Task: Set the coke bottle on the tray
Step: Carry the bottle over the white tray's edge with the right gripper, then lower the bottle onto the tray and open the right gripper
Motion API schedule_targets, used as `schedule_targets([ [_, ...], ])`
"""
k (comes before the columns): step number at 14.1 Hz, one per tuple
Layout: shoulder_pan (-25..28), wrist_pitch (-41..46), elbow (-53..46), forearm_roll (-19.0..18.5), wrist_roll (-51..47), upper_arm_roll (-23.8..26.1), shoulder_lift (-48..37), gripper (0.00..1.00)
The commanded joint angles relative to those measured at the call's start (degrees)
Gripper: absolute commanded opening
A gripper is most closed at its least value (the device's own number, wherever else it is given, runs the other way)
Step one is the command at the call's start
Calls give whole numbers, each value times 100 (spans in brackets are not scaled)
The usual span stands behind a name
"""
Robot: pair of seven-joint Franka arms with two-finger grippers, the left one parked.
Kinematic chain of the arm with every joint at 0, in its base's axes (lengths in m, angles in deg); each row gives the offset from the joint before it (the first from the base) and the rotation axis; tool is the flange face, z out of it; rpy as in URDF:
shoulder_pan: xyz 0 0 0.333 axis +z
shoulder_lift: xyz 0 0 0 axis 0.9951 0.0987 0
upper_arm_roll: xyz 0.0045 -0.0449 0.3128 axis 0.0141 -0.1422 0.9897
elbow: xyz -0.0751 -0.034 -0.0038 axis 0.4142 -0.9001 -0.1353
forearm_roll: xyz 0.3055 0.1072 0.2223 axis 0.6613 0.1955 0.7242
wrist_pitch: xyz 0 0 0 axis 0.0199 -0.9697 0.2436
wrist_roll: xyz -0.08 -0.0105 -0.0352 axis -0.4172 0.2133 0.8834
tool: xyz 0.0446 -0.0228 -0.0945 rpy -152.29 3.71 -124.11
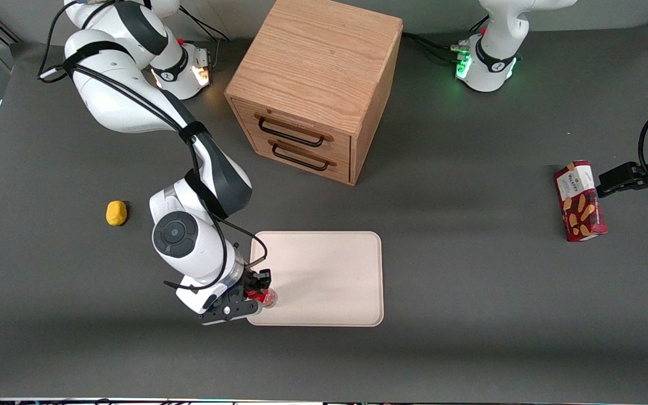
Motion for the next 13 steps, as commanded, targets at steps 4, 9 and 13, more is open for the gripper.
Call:
schedule_targets([
  [4, -116, -15, 227, -100, -203, 31, -50, 0],
  [9, -117, -41, 235, -100, -344, 31, 38, 6],
  [13, -117, -128, 235, -108, -326, 31, 64, 100],
])
